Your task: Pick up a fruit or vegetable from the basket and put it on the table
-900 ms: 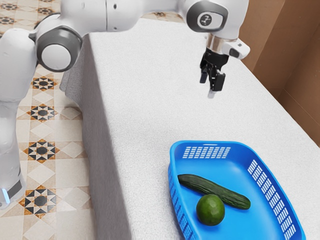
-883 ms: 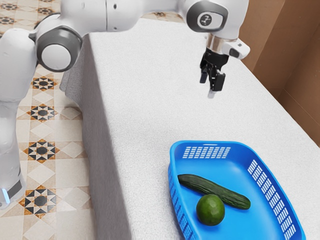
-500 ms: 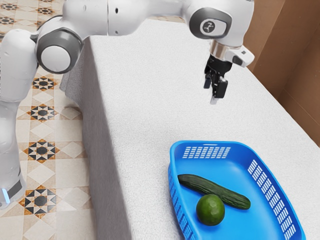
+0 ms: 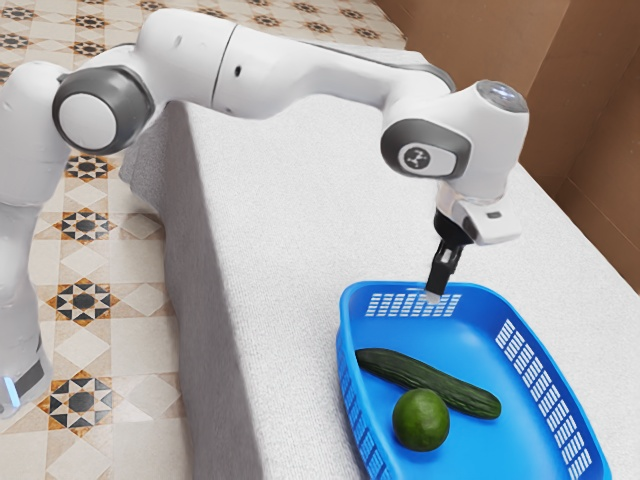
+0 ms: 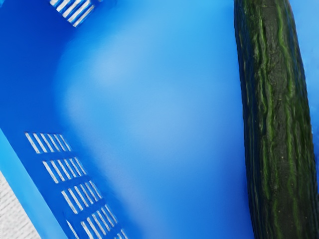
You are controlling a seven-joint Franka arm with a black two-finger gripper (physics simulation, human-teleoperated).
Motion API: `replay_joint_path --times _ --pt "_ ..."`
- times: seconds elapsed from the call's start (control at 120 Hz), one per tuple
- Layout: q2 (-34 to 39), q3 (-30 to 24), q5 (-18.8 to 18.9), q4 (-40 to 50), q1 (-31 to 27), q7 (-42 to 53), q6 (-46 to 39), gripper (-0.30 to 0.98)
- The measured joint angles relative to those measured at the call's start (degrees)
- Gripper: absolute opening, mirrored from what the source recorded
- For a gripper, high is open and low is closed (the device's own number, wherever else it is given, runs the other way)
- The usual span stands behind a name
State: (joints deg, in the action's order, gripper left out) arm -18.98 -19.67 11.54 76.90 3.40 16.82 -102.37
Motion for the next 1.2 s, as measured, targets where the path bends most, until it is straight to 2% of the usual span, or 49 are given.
replay_joint_path --times 0.367,0.625,0.85,0.975,1.058,1.2 --pt "-0.18 0.31 0.25 0.23 0.85 4.27 -5.34 0.69" --pt "0.09 0.05 3.13 0.25 0.99 3.92 -1.09 0.69" --pt "-0.88 -1.68 2.85 0.33 1.07 4.18 -0.43 0.69" --pt "0.1 -1.35 1.43 3.26 0.84 4.06 -2.79 0.69" --pt "4.26 0.87 -1.14 9.05 0.63 3.17 -5.92 0.69" --pt "5.69 1.54 -4.29 10.93 0.58 0.24 -7.04 0.69"
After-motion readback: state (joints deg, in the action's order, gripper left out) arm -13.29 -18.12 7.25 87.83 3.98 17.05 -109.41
